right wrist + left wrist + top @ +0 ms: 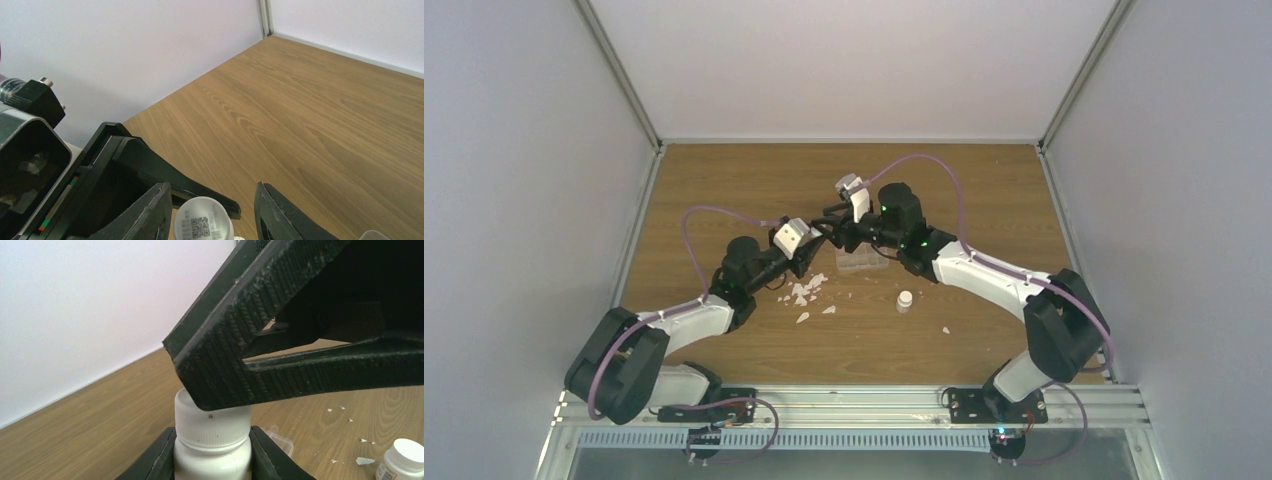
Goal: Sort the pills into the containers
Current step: Unscrew the lid of the pill bottle.
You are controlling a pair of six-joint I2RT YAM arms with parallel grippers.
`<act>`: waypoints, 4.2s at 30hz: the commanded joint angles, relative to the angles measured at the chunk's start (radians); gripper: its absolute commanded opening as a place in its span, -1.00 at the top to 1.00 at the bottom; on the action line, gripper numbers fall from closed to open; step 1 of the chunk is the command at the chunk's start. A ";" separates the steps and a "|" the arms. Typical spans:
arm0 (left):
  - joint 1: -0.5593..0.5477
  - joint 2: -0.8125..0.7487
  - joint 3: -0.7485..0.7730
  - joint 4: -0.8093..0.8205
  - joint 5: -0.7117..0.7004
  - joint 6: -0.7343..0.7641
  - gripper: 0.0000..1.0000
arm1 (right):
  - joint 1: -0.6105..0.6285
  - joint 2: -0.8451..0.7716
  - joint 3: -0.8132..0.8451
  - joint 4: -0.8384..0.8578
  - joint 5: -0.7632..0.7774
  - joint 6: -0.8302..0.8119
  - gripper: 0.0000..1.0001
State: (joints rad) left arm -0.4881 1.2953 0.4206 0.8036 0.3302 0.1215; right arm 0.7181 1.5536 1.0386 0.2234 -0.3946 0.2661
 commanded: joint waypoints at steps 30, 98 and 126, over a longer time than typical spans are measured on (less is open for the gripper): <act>-0.119 0.174 -0.001 0.252 -0.387 0.018 -0.32 | 0.049 0.150 0.176 -0.168 0.289 0.156 -0.99; 0.077 -0.025 -0.114 0.248 0.178 0.004 -0.34 | 0.035 -0.169 -0.144 0.003 -0.283 -0.408 0.17; 0.054 -0.093 -0.146 0.248 0.077 -0.013 -0.34 | 0.032 -0.149 -0.097 -0.002 -0.232 -0.310 -0.99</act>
State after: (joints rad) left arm -0.4477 1.2125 0.2905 1.0092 0.6304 0.1360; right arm 0.7284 1.3895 0.8917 0.1894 -0.6796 -0.2005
